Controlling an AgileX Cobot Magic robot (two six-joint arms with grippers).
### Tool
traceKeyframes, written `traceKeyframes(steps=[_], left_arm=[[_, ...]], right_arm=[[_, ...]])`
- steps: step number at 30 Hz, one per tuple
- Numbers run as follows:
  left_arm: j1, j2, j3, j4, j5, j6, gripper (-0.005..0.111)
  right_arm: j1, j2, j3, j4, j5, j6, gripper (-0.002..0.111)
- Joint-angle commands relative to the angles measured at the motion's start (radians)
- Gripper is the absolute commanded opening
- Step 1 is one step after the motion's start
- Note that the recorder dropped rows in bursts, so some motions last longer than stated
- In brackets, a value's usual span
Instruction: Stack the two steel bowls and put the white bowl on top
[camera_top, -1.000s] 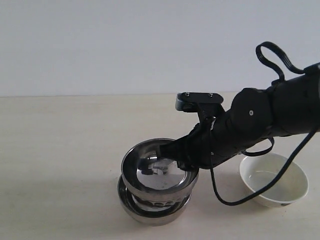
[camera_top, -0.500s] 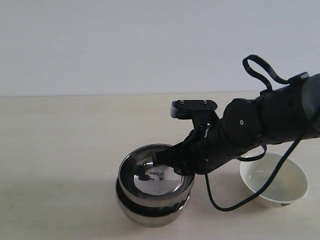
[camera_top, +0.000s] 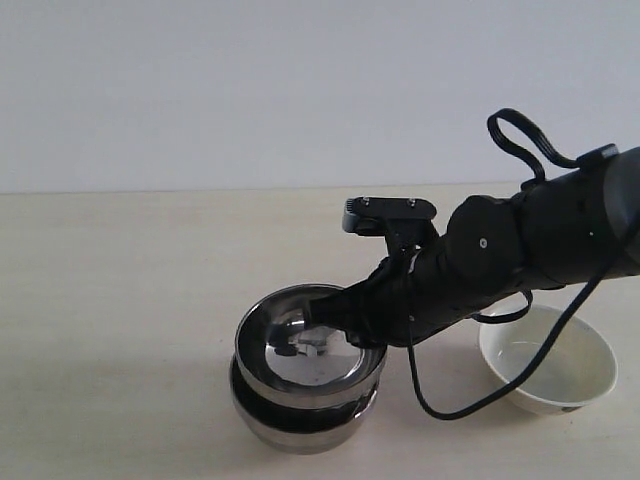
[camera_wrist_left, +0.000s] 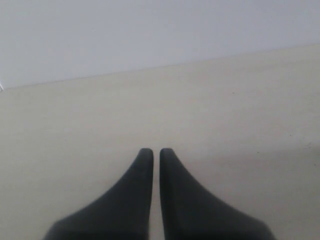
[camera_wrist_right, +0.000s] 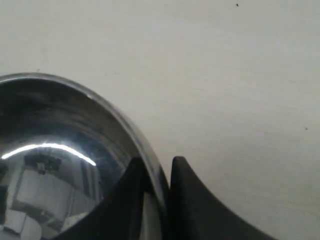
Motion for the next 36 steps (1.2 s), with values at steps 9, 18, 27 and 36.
traceKeyframes(steps=[9, 18, 27, 36], left_arm=[[0.001, -0.002, 0.003, -0.009, 0.000, 0.003, 0.004], [0.001, -0.002, 0.003, -0.009, 0.000, 0.003, 0.004], [0.001, -0.002, 0.003, -0.009, 0.000, 0.003, 0.004], [0.001, -0.002, 0.003, -0.009, 0.000, 0.003, 0.004]], right_arm=[[0.001, -0.005, -0.002, 0.018, -0.027, 0.005, 0.000], [0.001, -0.005, -0.002, 0.018, -0.030, -0.015, 0.001], [0.001, -0.005, -0.002, 0.018, -0.031, -0.014, 0.048], [0.001, -0.098, -0.033, 0.016, -0.022, -0.037, 0.042]])
